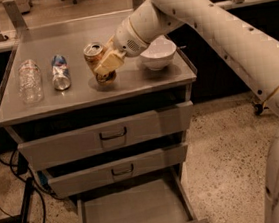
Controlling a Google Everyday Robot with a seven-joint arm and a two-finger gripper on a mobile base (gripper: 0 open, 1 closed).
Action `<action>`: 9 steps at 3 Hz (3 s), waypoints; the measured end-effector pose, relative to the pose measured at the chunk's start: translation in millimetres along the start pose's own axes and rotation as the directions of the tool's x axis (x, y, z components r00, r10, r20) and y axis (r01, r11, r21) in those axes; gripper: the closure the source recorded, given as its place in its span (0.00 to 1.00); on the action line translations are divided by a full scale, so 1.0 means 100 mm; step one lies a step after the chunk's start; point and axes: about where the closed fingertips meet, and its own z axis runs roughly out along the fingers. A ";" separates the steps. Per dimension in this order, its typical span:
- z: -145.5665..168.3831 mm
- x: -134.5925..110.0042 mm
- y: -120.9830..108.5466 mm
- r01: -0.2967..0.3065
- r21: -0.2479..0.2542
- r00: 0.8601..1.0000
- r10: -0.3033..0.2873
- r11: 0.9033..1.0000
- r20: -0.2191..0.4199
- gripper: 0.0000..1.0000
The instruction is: Pick orange can from bottom drawer and place on counter
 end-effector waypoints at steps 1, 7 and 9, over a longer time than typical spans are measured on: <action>0.03 0.06 -0.04 -0.019 -0.008 1.000 0.019 1.000 0.009 1.00; 0.12 0.21 -0.09 -0.039 -0.032 0.997 0.041 0.999 0.065 0.35; 0.12 0.21 -0.09 -0.039 -0.032 0.997 0.041 0.999 0.065 0.00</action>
Offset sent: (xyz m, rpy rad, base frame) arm 0.0136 -0.0109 -0.0238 0.0743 0.0423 -0.0032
